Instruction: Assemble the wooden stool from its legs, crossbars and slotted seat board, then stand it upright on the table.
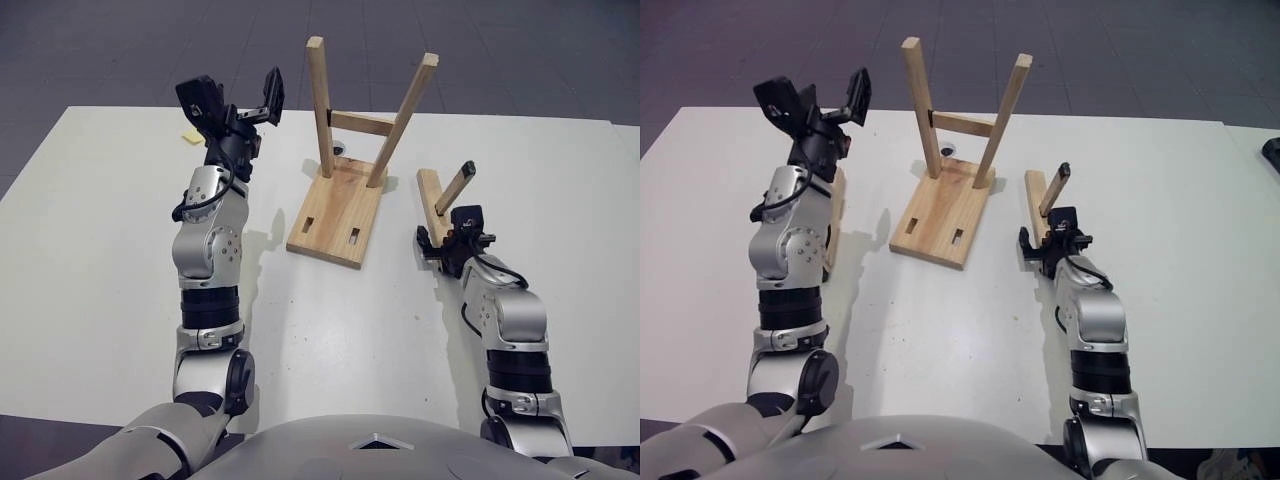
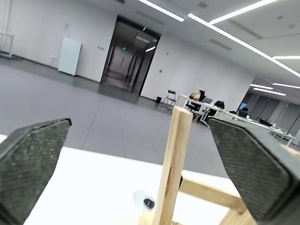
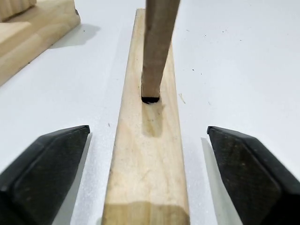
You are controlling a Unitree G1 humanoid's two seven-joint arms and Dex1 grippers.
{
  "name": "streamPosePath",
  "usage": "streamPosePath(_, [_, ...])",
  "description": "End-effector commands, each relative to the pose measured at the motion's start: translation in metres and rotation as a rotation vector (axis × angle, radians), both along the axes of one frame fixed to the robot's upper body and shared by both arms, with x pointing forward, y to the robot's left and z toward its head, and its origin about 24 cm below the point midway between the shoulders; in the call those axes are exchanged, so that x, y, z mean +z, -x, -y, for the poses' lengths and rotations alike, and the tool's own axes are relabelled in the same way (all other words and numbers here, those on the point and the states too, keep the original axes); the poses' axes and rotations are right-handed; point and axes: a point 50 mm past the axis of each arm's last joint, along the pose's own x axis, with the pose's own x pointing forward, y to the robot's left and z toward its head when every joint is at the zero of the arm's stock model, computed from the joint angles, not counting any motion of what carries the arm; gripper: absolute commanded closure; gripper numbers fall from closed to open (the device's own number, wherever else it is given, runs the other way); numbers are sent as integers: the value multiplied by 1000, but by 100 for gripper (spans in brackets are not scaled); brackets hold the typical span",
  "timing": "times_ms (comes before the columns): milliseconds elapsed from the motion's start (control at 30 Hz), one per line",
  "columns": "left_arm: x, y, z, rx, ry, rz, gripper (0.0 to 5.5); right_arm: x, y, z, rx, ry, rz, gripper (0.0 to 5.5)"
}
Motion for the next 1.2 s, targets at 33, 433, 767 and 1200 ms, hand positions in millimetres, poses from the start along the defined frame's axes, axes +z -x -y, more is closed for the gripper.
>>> streamPosePath(33, [-11,-1,-8,55,-11,-133,10,0,5,-7,-10,-24,-75,155])
streamPosePath(433, [-31,-3,-9,105,-119,-265,10,10,0,-4,-29,-43,-87,346])
streamPosePath(767, [-34,-7,-14,59,-99,-256,10,48,-9,1,-35,-136,226,346])
streamPosePath(1200, [58,21,-41,-526,560,176,40,206,-4,-6,302,-147,1073,346])
